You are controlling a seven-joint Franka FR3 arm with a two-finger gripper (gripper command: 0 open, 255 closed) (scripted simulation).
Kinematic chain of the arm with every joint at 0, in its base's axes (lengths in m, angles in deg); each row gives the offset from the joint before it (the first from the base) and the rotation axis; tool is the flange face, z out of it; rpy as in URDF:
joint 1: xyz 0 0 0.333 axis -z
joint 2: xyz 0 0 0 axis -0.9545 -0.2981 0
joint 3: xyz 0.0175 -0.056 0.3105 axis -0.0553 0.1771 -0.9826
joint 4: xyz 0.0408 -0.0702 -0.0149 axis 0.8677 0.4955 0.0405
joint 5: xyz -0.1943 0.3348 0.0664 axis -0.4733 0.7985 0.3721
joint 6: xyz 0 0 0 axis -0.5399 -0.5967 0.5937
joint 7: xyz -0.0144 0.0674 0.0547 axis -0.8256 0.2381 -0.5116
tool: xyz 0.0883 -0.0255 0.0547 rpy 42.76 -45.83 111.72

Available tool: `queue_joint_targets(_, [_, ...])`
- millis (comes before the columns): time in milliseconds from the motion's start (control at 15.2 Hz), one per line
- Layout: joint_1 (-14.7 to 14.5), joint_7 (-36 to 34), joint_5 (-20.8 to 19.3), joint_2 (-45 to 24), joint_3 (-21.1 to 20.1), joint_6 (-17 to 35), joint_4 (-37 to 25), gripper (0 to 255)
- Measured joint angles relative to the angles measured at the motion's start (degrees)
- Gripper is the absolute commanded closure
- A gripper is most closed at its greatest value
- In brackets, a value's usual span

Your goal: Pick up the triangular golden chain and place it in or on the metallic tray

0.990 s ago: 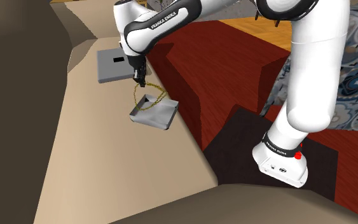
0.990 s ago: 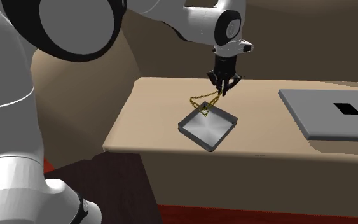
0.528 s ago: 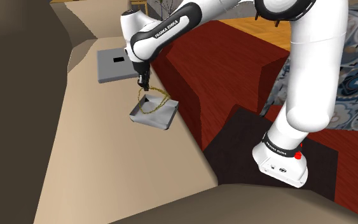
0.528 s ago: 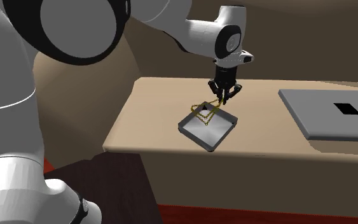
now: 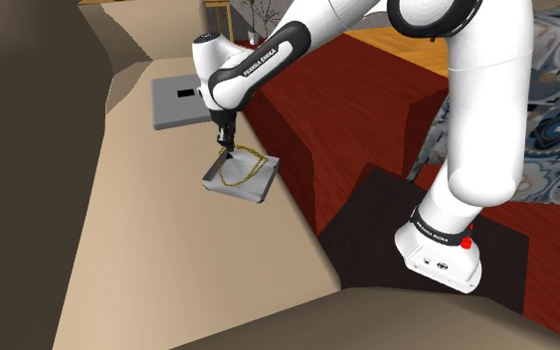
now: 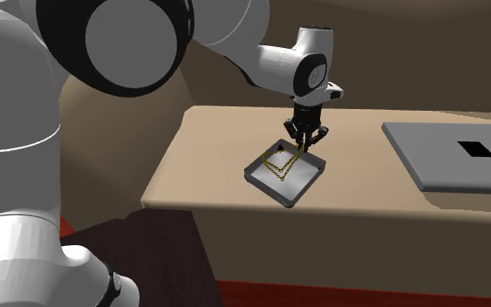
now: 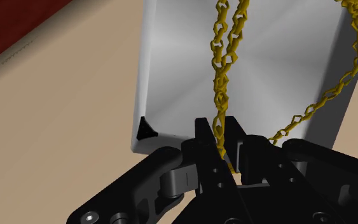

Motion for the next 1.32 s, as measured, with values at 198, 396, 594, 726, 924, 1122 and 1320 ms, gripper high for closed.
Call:
queue_joint_targets(198, [0.0, 0.0, -0.1, -0.2, 0.0, 0.2, 0.1, 255])
queue_joint_targets(396, [0.0, 0.0, -0.1, -0.2, 0.0, 0.3, 0.1, 255])
queue_joint_targets(594, [0.0, 0.0, -0.1, -0.2, 0.0, 0.3, 0.1, 0])
queue_joint_targets(726, [0.0, 0.0, -0.1, -0.2, 0.0, 0.3, 0.1, 0])
queue_joint_targets(924, [0.0, 0.0, 0.1, 0.3, -0.1, -0.3, 0.0, 0])
queue_joint_targets(1122, [-0.1, 0.5, 1.1, 2.9, -0.7, -4.2, -1.4, 0])
queue_joint_targets(1320, [0.1, 0.9, 1.4, 3.4, -0.8, -5.3, -2.0, 0])
